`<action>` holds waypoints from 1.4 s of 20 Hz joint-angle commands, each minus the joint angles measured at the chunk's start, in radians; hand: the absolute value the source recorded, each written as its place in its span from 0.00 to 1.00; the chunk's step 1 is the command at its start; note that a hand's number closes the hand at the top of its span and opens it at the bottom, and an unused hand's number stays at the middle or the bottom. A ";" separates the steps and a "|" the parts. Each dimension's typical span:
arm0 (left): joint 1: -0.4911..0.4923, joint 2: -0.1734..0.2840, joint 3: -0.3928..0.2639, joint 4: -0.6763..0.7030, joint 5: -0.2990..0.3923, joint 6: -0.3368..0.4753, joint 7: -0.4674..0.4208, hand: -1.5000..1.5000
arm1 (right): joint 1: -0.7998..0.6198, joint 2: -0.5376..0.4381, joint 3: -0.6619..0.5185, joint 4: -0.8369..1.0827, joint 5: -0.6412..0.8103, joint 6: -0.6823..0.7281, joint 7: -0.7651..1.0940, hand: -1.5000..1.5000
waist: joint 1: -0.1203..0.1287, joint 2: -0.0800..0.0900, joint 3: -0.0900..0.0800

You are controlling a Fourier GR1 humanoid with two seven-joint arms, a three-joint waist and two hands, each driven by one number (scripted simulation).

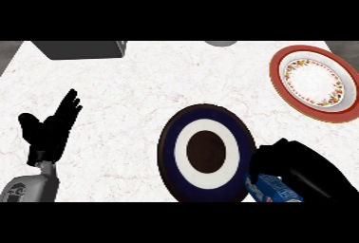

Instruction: Pick the can from the plate and place it in the plate

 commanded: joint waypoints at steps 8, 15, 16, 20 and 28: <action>-0.028 -0.014 -0.017 0.006 -0.015 -0.001 0.004 0.50 | 0.042 -0.123 -0.587 0.278 -0.441 -0.008 -0.338 1.00 | 0.033 0.011 -0.003; -0.048 -0.018 -0.022 0.027 -0.013 -0.026 0.009 0.50 | -0.259 -0.164 -0.596 0.728 -0.385 0.044 -0.362 1.00 | 0.066 0.015 -0.004; -0.054 -0.033 -0.038 0.065 -0.037 -0.020 -0.038 0.50 | -0.302 -0.175 -0.598 0.804 -0.391 0.065 -0.376 1.00 | 0.067 0.017 -0.004; -0.073 -0.061 -0.051 0.025 -0.044 0.012 0.013 0.50 | -0.461 -0.185 -0.580 1.058 -0.295 0.011 -0.432 1.00 | 0.079 0.018 -0.003; -0.086 -0.040 -0.036 0.035 -0.035 -0.020 -0.015 0.50 | -0.568 -0.235 -0.504 1.423 -0.089 -0.111 -0.651 1.00 | 0.101 0.031 -0.001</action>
